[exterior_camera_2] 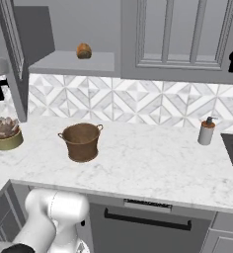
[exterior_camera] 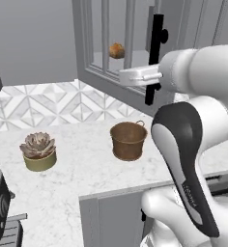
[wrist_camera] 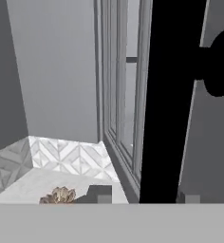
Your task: Open the cabinet, pick up the bread from the cabinet and place it in the basket. Then move the basket to the dining counter.
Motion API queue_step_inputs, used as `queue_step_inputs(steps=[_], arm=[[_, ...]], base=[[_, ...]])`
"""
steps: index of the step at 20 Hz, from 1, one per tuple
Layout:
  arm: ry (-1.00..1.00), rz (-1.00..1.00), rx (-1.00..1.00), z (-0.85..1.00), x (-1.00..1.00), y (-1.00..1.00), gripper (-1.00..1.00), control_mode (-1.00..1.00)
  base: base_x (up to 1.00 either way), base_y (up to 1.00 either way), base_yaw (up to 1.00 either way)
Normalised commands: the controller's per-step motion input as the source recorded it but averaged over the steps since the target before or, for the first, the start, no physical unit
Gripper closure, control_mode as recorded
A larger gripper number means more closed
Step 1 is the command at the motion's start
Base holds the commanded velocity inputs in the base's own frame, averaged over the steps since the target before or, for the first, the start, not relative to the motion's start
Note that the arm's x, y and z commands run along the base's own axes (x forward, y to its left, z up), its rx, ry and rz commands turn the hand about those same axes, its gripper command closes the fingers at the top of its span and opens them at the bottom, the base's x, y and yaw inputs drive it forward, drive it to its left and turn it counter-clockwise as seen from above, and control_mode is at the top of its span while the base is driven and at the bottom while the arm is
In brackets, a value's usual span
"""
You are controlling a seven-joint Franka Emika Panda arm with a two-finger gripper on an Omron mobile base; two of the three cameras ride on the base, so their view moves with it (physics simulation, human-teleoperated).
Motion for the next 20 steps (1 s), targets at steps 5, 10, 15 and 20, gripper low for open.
queue_step_inputs(steps=[5, 10, 15, 20], arm=[[-0.08, -0.03, 0.28, -0.08, -1.00, 0.16, 1.00, -1.00], [0.05, -0.03, 0.37, -0.27, -0.84, -0.70, 1.00, -1.00], [0.05, 0.08, 0.55, -0.80, -0.33, -1.00, 1.00, -1.00], [0.00, 0.13, 0.58, -0.20, -0.37, -1.00, 1.00, -1.00]], base=[[0.00, 0.00, 0.00], [0.00, 0.00, 0.00], [0.00, 0.00, 0.00], [0.00, 0.00, 0.00]])
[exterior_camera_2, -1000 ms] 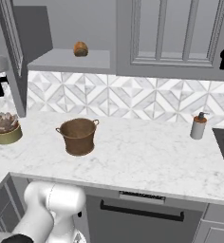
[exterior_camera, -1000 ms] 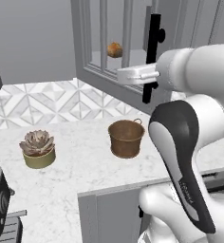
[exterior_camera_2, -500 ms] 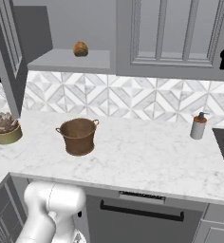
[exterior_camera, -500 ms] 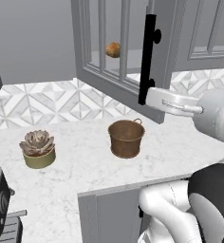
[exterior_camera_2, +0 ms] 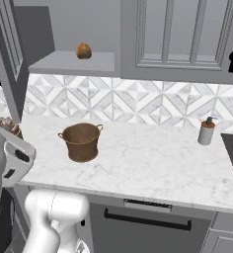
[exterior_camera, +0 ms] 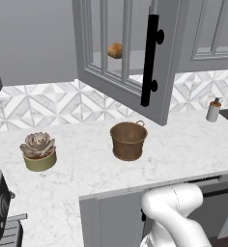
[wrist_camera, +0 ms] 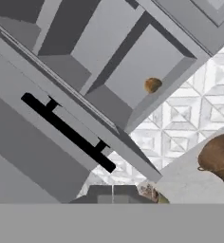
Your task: Open the cabinet, pick up the bread from the cabinet and place it in the basket. Then move the basket to the dining counter.
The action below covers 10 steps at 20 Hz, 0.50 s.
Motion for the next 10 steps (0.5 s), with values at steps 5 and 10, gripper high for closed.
queue_step_inputs(steps=[5, 10], arm=[[0.00, 0.28, 0.51, -0.04, 0.26, -0.40, 1.00, -1.00], [0.03, 0.48, 0.38, -0.09, 1.00, 0.00, 1.00, -1.00]], base=[[0.00, 0.00, 0.00], [0.00, 0.00, 0.00]])
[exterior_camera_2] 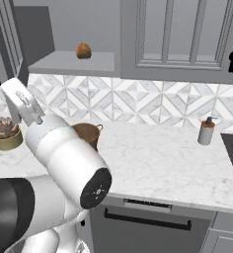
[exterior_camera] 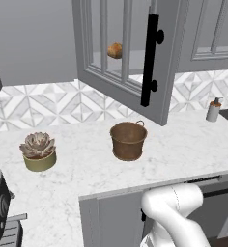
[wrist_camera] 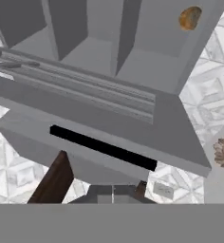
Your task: Open the cabinet, pick up the bread from the cabinet and place it in the basket. Then move the basket to the dining counter.
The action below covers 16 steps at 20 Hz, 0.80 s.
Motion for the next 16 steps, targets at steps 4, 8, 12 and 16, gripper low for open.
queue_step_inputs(steps=[4, 8, 12, 16], arm=[[0.05, 0.52, 0.30, -0.26, 1.00, 0.00, 1.00, -1.00], [0.07, 0.32, 0.16, -0.28, 0.86, 0.20, 1.00, -1.00], [0.12, 0.12, 0.06, -0.03, 0.73, 0.01, 1.00, -1.00], [0.22, 0.07, 0.03, 0.00, 0.69, 0.10, 1.00, -1.00]], base=[[0.00, 0.00, 0.00], [0.00, 0.00, 0.00], [0.00, 0.00, 0.00], [0.00, 0.00, 0.00]])
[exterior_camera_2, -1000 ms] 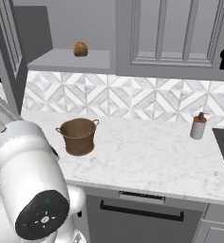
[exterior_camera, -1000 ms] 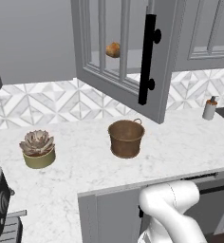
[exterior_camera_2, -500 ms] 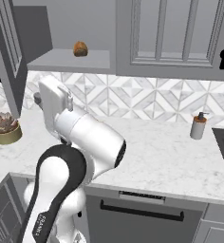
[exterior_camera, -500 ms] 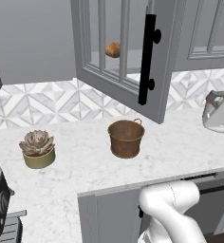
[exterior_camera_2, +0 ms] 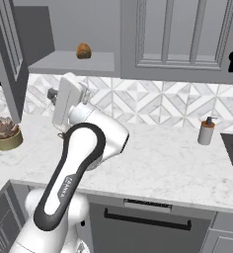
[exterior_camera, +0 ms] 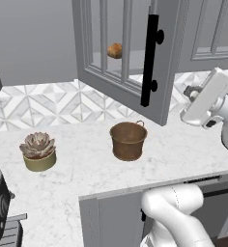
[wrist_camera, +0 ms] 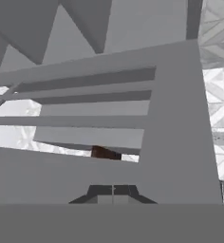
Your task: Open the cabinet, pick up the bread from the cabinet and place it in the basket. Then move the basket to the dining counter.
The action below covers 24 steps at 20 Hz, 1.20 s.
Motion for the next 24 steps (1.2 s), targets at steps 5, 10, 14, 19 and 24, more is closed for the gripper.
queue_step_inputs(steps=[5, 10, 14, 19, 24], arm=[[0.17, 0.13, 0.00, 0.00, 0.25, 0.71, 1.00, -1.00], [0.13, 0.08, 0.00, 0.00, 0.15, 1.00, 1.00, -1.00], [0.01, 0.02, -0.04, 0.00, 0.00, 1.00, 1.00, -1.00], [0.00, 0.00, -0.09, 0.00, 0.07, 1.00, 1.00, -1.00], [0.00, 0.00, -0.07, 0.00, 0.24, 1.00, 1.00, -1.00]], base=[[0.00, 0.00, 0.00], [0.00, 0.00, 0.00], [0.00, 0.00, 0.00], [0.00, 0.00, 0.00], [0.00, 0.00, 0.00]])
